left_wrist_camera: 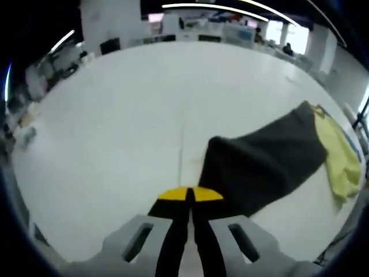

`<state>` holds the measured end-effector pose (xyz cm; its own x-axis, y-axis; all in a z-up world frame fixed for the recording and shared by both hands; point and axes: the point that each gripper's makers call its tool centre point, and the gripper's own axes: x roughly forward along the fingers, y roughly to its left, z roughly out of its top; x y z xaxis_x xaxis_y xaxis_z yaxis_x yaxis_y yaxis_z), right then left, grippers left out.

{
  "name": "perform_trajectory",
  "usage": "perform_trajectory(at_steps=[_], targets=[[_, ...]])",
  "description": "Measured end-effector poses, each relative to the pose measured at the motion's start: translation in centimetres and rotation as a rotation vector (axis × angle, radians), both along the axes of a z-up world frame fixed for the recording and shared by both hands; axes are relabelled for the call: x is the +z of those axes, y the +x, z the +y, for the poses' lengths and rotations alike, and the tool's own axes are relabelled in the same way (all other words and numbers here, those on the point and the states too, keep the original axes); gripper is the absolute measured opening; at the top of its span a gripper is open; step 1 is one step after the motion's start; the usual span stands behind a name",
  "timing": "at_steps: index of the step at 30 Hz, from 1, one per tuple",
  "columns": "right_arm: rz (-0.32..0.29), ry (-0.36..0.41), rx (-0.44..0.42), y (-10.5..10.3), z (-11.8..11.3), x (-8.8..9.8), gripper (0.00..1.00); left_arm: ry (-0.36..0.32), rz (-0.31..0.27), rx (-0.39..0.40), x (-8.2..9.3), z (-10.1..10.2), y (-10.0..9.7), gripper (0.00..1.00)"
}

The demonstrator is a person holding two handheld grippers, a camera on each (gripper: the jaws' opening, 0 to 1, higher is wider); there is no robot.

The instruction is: Fold the garment on the visible template until the final outline fits inside the template.

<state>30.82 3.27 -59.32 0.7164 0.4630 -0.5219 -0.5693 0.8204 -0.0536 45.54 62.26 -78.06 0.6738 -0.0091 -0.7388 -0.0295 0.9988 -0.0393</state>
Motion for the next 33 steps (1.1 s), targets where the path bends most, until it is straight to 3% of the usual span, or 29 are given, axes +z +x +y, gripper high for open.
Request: perform_trajectory(at_steps=[13, 19, 33], targets=[[0.009, -0.001, -0.011, -0.3, -0.3, -0.4, 1.00, -0.051, -0.057, 0.032, 0.9, -0.2, 0.7, 0.00], [0.011, -0.005, -0.008, -0.4, -0.3, -0.5, 1.00, -0.093, -0.042, 0.015, 0.4, -1.1, 0.9, 0.01], [0.017, -0.006, -0.008, -0.3, -0.3, -0.6, 0.97, -0.068, -0.022, -0.008, 0.1, -1.4, 0.6, 0.00]])
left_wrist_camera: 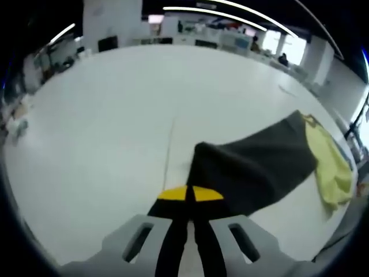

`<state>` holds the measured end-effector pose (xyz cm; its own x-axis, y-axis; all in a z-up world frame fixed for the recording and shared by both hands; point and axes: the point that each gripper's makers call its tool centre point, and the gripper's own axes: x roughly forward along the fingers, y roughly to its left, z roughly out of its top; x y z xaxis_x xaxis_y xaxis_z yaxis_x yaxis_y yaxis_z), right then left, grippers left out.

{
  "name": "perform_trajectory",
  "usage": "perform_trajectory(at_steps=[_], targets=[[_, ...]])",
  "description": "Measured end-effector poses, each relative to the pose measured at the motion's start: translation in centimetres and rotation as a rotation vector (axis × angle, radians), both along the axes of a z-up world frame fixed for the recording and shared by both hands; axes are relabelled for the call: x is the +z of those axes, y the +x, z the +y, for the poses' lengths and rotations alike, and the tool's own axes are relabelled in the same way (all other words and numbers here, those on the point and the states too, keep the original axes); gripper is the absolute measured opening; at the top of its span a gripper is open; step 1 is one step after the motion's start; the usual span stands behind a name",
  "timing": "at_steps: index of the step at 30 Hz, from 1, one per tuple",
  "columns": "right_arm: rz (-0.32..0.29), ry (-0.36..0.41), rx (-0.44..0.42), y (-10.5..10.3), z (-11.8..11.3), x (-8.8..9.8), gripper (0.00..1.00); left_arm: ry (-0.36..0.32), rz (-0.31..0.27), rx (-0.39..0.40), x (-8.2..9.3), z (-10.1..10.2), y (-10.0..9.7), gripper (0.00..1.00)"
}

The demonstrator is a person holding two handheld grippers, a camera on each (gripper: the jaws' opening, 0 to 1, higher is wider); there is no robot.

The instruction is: Fold the garment on the visible template until the final outline fits inside the template.

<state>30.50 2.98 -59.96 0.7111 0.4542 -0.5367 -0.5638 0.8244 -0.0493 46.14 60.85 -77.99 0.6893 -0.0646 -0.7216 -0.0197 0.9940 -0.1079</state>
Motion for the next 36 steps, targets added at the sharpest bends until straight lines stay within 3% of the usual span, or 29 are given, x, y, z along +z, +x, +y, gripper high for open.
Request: perform_trajectory(at_steps=[12, 14, 17, 21, 24, 26, 32, 36], targets=[[-0.005, -0.002, 0.010, 0.2, 0.0, 0.2, 0.97, 0.023, 0.004, 0.011, -0.1, 0.7, -0.5, 0.00], [-0.005, -0.004, 0.014, 0.2, 0.1, 0.2, 0.97, 0.085, -0.020, 0.014, 0.3, 1.5, -0.3, 0.00], [-0.004, -0.001, 0.019, 0.2, 0.2, 0.2, 0.97, 0.021, -0.018, 0.030, 0.4, 1.1, -0.4, 0.00], [-0.002, -0.006, 0.021, 0.2, 0.2, 0.1, 0.97, 0.024, -0.022, 0.024, 0.4, 0.9, -0.4, 0.01], [-0.002, -0.004, 0.022, 0.2, 0.2, 0.1, 0.97, -0.035, -0.020, 0.039, 0.4, 0.3, -0.3, 0.13], [-0.001, -0.004, 0.021, 0.1, 0.2, 0.0, 0.96, 0.000, -0.019, 0.027, 0.3, 0.4, -0.2, 0.11], [0.005, -0.003, 0.014, 0.0, 0.1, -0.2, 0.96, 0.010, -0.017, 0.013, 0.2, 0.5, -0.1, 0.09], [0.009, -0.005, 0.011, -0.1, 0.1, -0.3, 0.96, -0.006, -0.021, -0.015, 0.1, -0.2, 0.0, 0.00]])
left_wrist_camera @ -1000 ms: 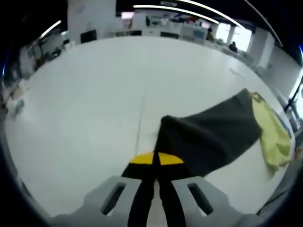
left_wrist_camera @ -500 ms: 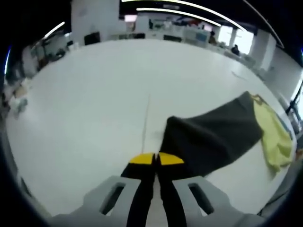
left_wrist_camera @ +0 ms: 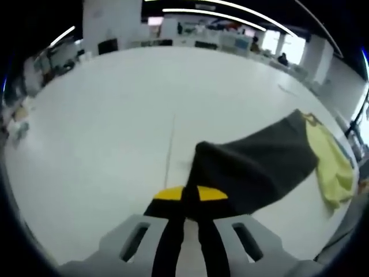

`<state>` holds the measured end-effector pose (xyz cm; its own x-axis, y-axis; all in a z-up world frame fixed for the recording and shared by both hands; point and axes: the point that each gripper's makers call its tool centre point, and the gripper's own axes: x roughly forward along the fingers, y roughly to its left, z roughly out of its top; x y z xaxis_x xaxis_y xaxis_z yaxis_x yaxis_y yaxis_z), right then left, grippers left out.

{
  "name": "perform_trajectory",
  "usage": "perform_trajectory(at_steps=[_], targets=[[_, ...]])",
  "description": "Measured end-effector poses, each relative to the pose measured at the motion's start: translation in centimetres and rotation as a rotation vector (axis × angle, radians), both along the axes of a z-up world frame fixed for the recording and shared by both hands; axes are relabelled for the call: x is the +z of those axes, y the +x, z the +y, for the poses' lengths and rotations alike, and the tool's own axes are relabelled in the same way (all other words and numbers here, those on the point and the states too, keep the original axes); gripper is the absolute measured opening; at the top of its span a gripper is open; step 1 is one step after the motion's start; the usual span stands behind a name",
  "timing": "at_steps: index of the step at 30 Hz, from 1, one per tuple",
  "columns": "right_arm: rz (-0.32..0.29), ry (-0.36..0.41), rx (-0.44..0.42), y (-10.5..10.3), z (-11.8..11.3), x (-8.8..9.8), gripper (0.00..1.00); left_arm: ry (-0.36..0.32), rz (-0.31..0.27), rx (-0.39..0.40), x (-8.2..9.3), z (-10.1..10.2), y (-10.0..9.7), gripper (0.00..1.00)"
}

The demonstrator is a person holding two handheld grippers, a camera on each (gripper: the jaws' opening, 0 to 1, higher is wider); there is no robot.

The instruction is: Fold the garment on the visible template until the final outline fits inside the template.

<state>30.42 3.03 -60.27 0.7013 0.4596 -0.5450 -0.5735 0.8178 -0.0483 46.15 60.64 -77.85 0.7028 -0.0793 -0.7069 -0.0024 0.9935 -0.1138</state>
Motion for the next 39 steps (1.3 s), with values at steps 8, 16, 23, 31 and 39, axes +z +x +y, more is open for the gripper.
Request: perform_trajectory(at_steps=[8, 16, 23, 31, 39], targets=[[-0.004, 0.003, -0.001, 0.1, 0.0, 0.1, 0.96, 0.024, -0.006, -0.014, 0.0, 0.0, -0.1, 0.00], [-0.015, 0.013, -0.004, 0.3, 0.1, 0.6, 1.00, 0.073, 0.001, -0.004, 0.1, 0.3, -0.3, 0.00], [-0.018, 0.003, 0.001, 0.5, 0.0, 0.7, 0.99, 0.082, -0.004, 0.062, 0.2, 2.1, -1.1, 0.00], [-0.019, 0.004, 0.021, 0.7, 0.4, 0.7, 0.99, 0.082, -0.011, 0.101, 0.2, 2.9, -2.3, 0.00], [-0.023, 0.000, 0.034, 0.8, 0.4, 0.8, 0.99, 0.085, -0.012, 0.119, 0.0, 3.5, -3.2, 0.00]])
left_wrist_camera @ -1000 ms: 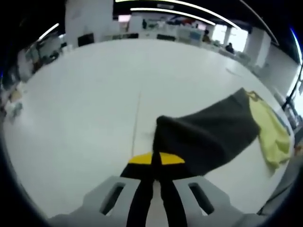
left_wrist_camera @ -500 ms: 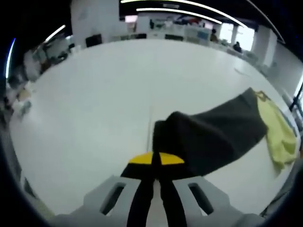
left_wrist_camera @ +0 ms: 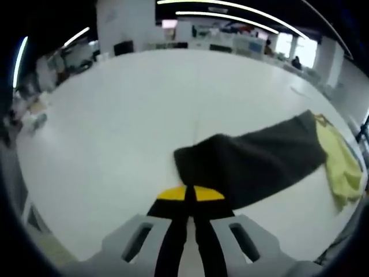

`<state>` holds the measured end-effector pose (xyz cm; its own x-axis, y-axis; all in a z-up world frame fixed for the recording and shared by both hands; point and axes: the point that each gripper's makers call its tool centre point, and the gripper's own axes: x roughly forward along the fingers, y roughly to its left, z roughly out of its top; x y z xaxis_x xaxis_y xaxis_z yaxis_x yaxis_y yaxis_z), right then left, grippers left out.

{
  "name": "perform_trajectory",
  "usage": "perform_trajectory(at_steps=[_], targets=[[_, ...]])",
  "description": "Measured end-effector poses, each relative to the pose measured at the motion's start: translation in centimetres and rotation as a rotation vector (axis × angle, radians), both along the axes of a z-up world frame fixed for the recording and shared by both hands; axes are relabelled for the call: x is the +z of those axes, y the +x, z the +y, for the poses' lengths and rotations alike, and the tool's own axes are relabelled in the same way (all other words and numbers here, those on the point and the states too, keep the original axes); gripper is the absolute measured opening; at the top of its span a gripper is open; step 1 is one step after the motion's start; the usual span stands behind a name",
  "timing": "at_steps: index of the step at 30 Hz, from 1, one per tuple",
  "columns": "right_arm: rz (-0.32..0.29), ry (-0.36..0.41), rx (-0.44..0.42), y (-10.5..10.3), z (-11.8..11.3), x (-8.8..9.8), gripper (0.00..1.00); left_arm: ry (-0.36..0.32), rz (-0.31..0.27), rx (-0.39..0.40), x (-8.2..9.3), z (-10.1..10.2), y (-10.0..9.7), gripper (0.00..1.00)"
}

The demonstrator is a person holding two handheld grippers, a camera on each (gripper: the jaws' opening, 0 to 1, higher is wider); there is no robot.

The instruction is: Fold the garment on the visible template until the final outline fits inside the template.

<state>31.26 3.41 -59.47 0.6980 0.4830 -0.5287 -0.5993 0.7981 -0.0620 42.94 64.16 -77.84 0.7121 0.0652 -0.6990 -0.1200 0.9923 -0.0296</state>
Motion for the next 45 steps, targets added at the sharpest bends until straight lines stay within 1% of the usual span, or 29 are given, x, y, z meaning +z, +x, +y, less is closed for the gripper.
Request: perform_trajectory(at_steps=[12, 20, 22, 23, 27, 29, 30, 32, 34, 36, 38, 39, 42, 45], targets=[[-0.002, 0.006, 0.020, 0.2, 0.1, -0.2, 0.99, -0.005, 0.006, 0.020, 0.1, -0.3, -1.4, 0.00], [-0.004, 0.012, 0.018, 0.1, -0.1, -0.4, 0.98, -0.005, 0.012, 0.039, -0.1, -0.2, -1.6, 0.00], [-0.006, 0.018, 0.013, 0.0, -0.3, -0.4, 0.98, -0.014, 0.019, 0.044, -0.3, -0.2, -1.8, 0.00], [-0.007, 0.020, 0.012, 0.0, -0.3, -0.4, 0.98, -0.041, 0.016, 0.068, -0.2, -0.3, -1.9, 0.00], [-0.009, 0.022, 0.010, -0.3, -0.4, -0.5, 0.98, -0.019, 0.013, 0.061, -0.1, -0.6, -2.0, 0.00], [-0.010, 0.026, 0.006, -0.4, -0.6, -0.6, 0.98, 0.003, 0.002, 0.037, 0.0, -0.7, -1.9, 0.00], [-0.012, 0.027, 0.006, -0.5, -0.7, -0.5, 0.98, -0.002, 0.000, 0.032, -0.1, -0.7, -1.9, 0.00], [-0.016, 0.029, 0.003, -0.5, -0.8, -0.4, 0.99, -0.018, 0.000, 0.048, -0.1, -0.4, -2.0, 0.00], [-0.023, 0.033, -0.001, -0.4, -0.9, -0.3, 0.98, -0.018, -0.006, 0.056, 0.1, -0.4, -2.2, 0.01], [-0.029, 0.034, 0.000, -0.4, -1.0, -0.2, 0.98, -0.020, -0.027, 0.062, 0.5, -0.5, -2.2, 0.01], [-0.031, 0.038, 0.007, -0.3, -0.8, -0.2, 0.99, -0.050, -0.064, 0.065, 1.3, -1.0, -2.0, 0.03], [-0.032, 0.039, 0.012, -0.4, -0.8, -0.1, 0.99, -0.063, -0.070, 0.059, 1.6, -1.2, -1.9, 0.03], [-0.037, 0.041, 0.021, -0.3, -0.7, 0.0, 0.99, -0.055, -0.080, 0.042, 2.2, -1.2, -1.6, 0.05], [-0.040, 0.047, 0.025, -0.2, -0.6, 0.1, 0.99, -0.067, -0.104, 0.028, 3.0, -2.0, -1.4, 0.05]])
